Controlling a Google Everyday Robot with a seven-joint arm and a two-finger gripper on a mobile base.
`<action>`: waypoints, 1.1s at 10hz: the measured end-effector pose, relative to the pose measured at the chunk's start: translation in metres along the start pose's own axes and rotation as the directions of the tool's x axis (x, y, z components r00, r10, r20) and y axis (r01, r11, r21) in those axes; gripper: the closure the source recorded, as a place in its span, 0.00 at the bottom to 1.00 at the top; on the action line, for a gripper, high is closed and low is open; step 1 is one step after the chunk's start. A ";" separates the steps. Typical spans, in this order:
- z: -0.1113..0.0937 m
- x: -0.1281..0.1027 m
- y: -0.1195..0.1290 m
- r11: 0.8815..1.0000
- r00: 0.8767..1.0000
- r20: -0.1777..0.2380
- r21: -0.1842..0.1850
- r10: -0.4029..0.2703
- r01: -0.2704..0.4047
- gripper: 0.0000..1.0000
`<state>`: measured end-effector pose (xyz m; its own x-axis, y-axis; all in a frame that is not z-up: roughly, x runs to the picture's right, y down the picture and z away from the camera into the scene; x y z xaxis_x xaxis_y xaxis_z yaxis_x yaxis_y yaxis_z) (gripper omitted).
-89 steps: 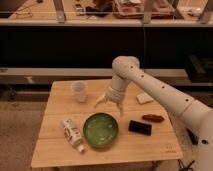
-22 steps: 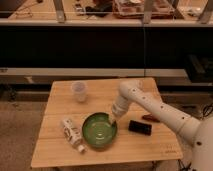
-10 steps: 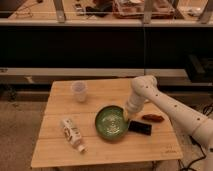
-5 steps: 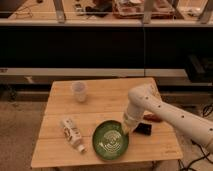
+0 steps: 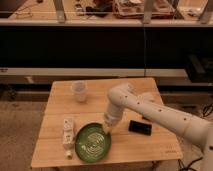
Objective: Drag the ceramic bowl in a circle
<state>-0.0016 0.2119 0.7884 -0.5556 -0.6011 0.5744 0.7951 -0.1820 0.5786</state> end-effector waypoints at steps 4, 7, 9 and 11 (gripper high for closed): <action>0.000 0.059 0.038 0.996 0.994 -0.051 -0.011 0.092 -0.093 1.00; -0.024 0.074 0.086 0.977 0.972 -0.116 -0.030 0.205 -0.210 1.00; -0.040 0.059 0.118 0.956 0.951 -0.134 -0.057 0.277 -0.287 1.00; -0.047 0.024 0.141 0.937 0.939 -0.117 -0.099 0.324 -0.336 1.00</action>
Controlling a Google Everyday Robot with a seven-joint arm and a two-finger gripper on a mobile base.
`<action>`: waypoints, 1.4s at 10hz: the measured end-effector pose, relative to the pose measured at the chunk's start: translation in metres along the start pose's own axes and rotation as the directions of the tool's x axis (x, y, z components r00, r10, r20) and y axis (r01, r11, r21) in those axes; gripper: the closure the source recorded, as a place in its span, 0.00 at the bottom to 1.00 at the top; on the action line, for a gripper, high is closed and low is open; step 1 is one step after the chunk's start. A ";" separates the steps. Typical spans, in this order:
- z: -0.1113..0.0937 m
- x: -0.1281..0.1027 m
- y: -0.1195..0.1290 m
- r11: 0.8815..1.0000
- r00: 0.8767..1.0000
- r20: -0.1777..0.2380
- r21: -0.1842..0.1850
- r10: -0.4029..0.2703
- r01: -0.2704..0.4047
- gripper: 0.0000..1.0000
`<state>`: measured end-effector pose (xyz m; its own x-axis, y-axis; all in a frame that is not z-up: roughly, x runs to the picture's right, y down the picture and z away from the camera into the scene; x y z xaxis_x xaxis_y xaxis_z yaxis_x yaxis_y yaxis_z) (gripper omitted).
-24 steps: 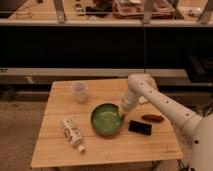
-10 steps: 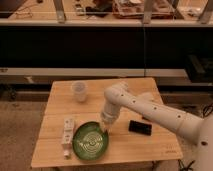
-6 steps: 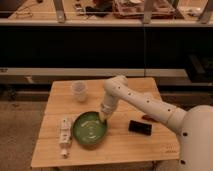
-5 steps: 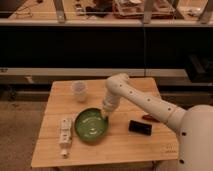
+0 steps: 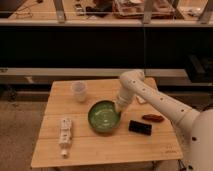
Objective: Drag the ceramic bowl in a circle
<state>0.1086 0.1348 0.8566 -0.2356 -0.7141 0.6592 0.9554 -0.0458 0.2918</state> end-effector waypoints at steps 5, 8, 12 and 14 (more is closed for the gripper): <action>-0.017 -0.067 0.020 0.998 0.998 0.028 -0.025 -0.061 0.062 1.00; -0.020 -0.108 -0.016 0.971 0.969 0.056 0.024 -0.240 0.239 1.00; 0.006 -0.129 -0.085 0.902 0.898 0.104 0.117 -0.427 0.416 1.00; 0.018 -0.106 -0.118 0.875 0.875 0.087 0.140 -0.477 0.463 1.00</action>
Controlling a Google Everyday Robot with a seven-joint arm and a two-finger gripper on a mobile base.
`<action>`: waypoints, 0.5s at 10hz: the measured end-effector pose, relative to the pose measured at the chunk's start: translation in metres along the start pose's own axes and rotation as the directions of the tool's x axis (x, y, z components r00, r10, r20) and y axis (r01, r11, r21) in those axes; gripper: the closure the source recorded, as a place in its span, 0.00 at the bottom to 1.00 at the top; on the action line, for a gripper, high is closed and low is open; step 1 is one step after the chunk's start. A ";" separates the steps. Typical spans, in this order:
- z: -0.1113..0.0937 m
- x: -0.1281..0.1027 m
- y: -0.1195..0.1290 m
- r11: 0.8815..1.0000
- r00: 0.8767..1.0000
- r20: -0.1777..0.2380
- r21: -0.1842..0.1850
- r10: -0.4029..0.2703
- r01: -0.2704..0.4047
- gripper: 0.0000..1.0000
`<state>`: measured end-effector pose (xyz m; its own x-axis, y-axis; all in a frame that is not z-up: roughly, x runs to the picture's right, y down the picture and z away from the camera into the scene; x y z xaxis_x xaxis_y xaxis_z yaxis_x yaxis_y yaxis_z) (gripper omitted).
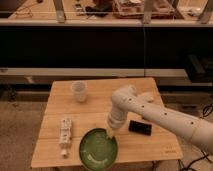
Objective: Drag the ceramic bowl in a circle
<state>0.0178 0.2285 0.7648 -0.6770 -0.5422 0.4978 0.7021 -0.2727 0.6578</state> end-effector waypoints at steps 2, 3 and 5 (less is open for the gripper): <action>0.001 0.044 -0.007 0.999 0.999 -0.031 0.008 -0.035 0.035 1.00; -0.001 0.066 -0.005 0.999 0.998 -0.051 0.011 -0.037 0.037 1.00; -0.001 0.102 0.004 1.000 0.996 -0.087 0.022 -0.012 0.013 1.00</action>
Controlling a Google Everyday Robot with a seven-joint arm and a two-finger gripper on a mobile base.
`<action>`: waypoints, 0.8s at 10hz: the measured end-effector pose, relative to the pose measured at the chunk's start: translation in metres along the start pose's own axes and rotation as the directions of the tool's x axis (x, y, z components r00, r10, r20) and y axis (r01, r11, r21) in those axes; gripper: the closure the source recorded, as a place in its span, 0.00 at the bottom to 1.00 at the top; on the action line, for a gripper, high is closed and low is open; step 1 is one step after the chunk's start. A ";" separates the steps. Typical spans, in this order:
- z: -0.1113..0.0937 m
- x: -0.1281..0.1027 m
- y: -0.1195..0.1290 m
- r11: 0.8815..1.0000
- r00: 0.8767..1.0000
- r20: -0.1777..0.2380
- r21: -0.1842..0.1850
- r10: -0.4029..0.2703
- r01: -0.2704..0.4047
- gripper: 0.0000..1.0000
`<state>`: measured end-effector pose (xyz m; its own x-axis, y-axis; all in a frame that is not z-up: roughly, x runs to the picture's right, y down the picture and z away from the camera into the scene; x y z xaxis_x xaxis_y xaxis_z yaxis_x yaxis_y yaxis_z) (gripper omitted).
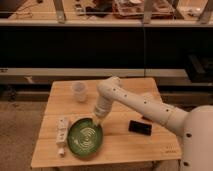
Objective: Drag the ceramic bowl in a circle
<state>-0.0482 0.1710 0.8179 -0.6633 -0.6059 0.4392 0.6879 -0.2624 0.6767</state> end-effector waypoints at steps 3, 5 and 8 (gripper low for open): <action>-0.003 0.018 0.045 0.991 0.992 -0.028 -0.044 0.122 -0.124 1.00; -0.014 0.004 0.087 0.966 0.969 -0.047 -0.086 0.242 -0.245 1.00; -0.043 -0.038 0.139 0.864 0.868 -0.125 -0.098 0.481 -0.493 1.00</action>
<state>0.0858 0.1256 0.8701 -0.2078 -0.7459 0.6328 0.9506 -0.0014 0.3106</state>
